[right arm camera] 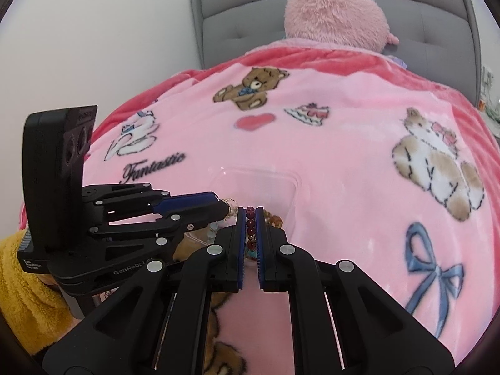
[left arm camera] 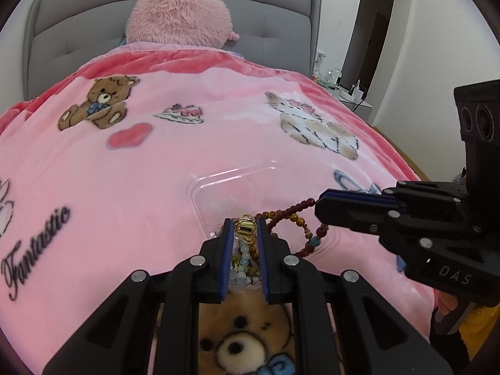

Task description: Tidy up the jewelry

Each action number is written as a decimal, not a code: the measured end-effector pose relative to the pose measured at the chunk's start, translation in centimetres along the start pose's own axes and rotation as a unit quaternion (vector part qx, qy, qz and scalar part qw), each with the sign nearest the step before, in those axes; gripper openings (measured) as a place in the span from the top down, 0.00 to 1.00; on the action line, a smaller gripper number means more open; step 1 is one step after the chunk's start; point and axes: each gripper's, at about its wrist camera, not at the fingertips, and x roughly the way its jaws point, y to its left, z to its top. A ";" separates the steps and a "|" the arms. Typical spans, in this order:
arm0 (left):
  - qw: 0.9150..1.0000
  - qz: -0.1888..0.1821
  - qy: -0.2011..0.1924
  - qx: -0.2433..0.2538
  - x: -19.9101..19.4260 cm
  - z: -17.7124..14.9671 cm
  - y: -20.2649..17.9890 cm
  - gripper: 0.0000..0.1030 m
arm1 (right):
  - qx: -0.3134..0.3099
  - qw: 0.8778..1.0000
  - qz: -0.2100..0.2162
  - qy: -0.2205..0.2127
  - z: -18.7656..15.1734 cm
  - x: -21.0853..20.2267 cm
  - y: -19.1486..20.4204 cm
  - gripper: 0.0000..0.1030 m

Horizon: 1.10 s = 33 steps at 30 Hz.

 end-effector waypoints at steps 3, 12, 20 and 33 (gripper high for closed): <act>1.000 0.002 0.006 0.002 0.4 -0.2 -0.1 0.85 | 0.001 1.000 0.000 0.009 -0.4 0.6 -0.1 0.94; 1.000 0.003 0.016 -0.002 1.0 -0.5 -0.5 0.85 | 0.003 1.000 0.005 0.015 -0.8 1.2 0.0 0.94; 1.000 -0.002 0.013 -0.013 0.8 -0.6 -0.3 0.85 | 0.010 1.000 0.008 0.007 -1.2 0.7 0.2 0.94; 1.000 0.000 -0.016 -0.020 -1.4 0.0 -0.4 0.69 | 0.058 0.996 0.038 -0.049 -1.1 -2.9 -1.9 0.92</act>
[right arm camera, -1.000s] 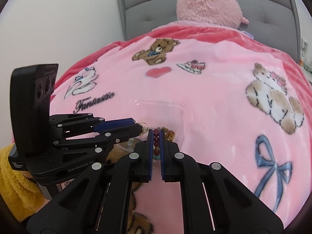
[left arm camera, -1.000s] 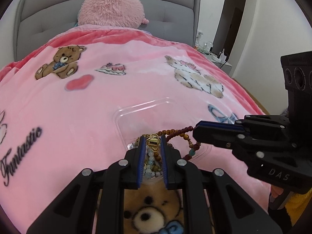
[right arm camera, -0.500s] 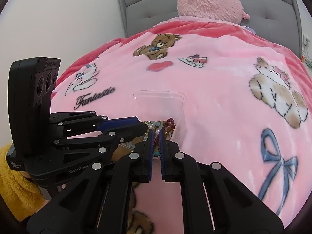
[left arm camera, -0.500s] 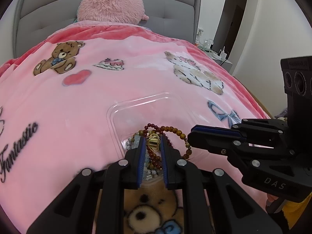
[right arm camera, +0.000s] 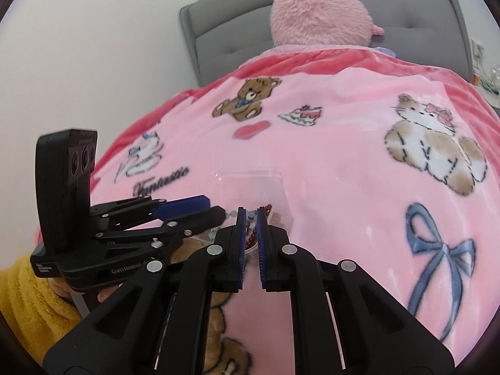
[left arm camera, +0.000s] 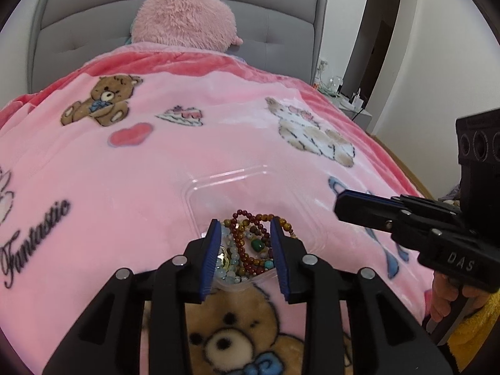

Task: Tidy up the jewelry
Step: 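Open the left tool to drop the gold charm while the right tool drops the dark red bracelet, then grasp the silver ring with the left tool while the right tool grasps the gold earrings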

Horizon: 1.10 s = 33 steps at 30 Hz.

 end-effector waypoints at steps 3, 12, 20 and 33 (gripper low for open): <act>1.000 -0.006 -0.021 0.005 -2.3 -0.1 0.1 0.69 | -0.011 1.000 0.013 -0.009 -0.2 -1.3 0.3 0.86; 0.999 0.011 -0.034 0.004 -8.7 -3.1 1.1 0.66 | -0.048 0.998 0.042 -0.010 -0.9 -3.4 3.0 0.82; 0.999 0.042 -0.012 -0.021 -12.1 -7.6 2.3 0.62 | -0.072 0.996 0.057 0.011 -2.3 -3.2 5.9 0.73; 0.996 0.070 0.045 -0.029 -12.6 -13.4 4.6 0.62 | -0.079 0.988 0.068 0.110 -6.4 2.0 8.6 0.68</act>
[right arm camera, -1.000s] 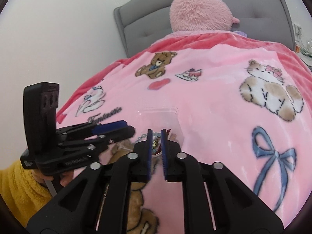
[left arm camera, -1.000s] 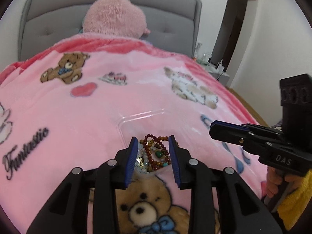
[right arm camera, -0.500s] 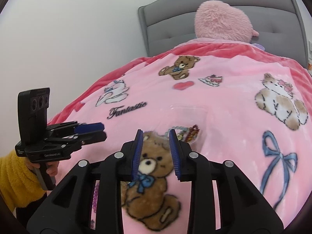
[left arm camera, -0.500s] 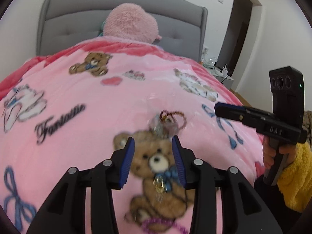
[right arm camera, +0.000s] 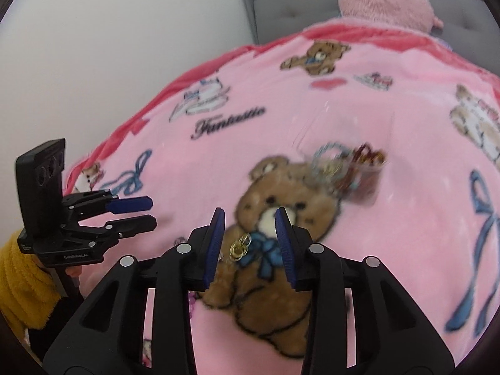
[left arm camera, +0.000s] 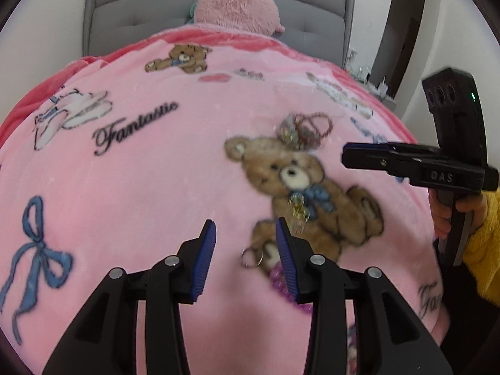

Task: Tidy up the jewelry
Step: 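Grasp the silver ring with the left tool while the right tool grasps the gold earrings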

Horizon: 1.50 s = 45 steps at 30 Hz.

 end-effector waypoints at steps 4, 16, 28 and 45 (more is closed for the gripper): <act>0.999 -0.012 0.037 0.004 1.5 -1.2 0.1 0.62 | 0.005 0.999 -0.004 0.036 -0.3 2.7 0.3 0.68; 0.999 -0.014 0.050 -0.006 3.0 -1.8 0.4 0.62 | 0.010 0.998 0.001 0.068 -0.6 5.4 0.0 0.74; 0.998 -0.011 0.063 -0.002 4.2 -1.9 -0.1 0.76 | -0.008 0.996 -0.007 0.091 -1.2 6.9 0.7 0.85; 0.998 -0.015 0.055 -0.008 3.8 -1.9 0.1 0.80 | -0.021 0.997 -0.009 0.077 -1.2 6.1 1.4 0.88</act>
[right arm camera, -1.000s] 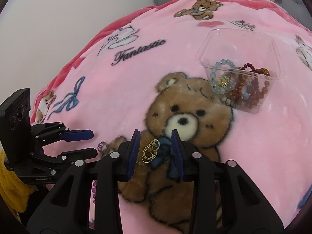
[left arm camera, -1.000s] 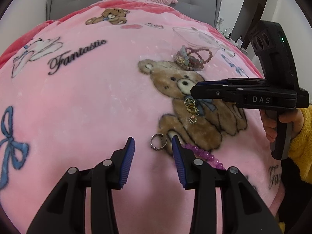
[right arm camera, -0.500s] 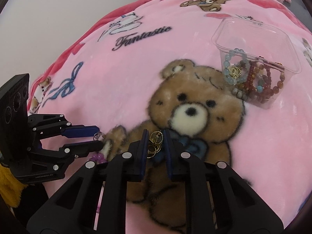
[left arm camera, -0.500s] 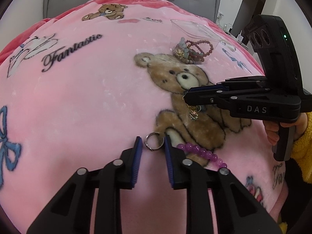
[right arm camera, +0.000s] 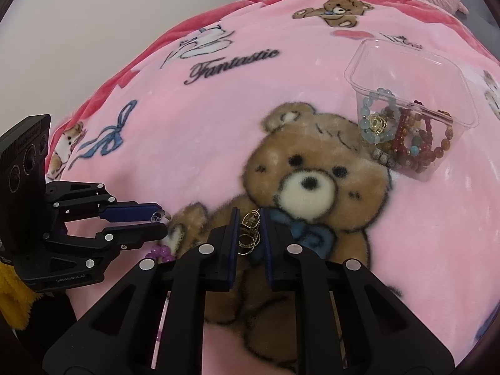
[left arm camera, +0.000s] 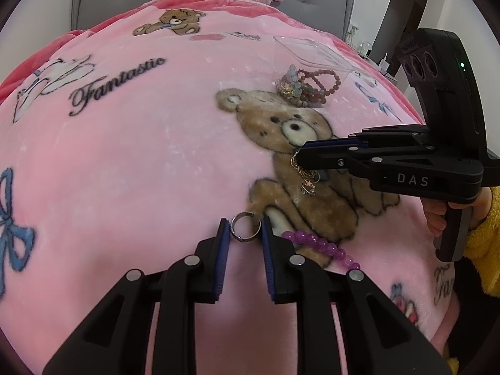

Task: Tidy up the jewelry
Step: 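Grasp the silver ring with the left tool while the right tool grasps the gold earrings, then carry the ring and earrings over the clear box and open both tools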

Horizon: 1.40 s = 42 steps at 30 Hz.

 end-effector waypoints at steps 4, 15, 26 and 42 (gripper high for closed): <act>1.000 0.001 0.000 -0.001 -0.1 0.0 0.0 0.80 | 0.001 1.000 0.001 -0.004 0.1 -0.2 0.1 0.93; 1.000 0.001 -0.010 -0.010 -0.6 -0.1 0.1 0.81 | -0.009 1.000 0.000 -0.014 0.2 -1.3 0.3 0.98; 0.999 0.001 -0.041 -0.019 -2.5 0.5 0.0 0.80 | -0.015 0.999 -0.004 -0.052 1.5 -5.2 0.4 0.98; 0.994 -0.005 -0.110 0.016 -5.8 5.7 -3.5 0.80 | -0.012 0.990 -0.025 -0.140 4.1 -12.7 -0.7 0.98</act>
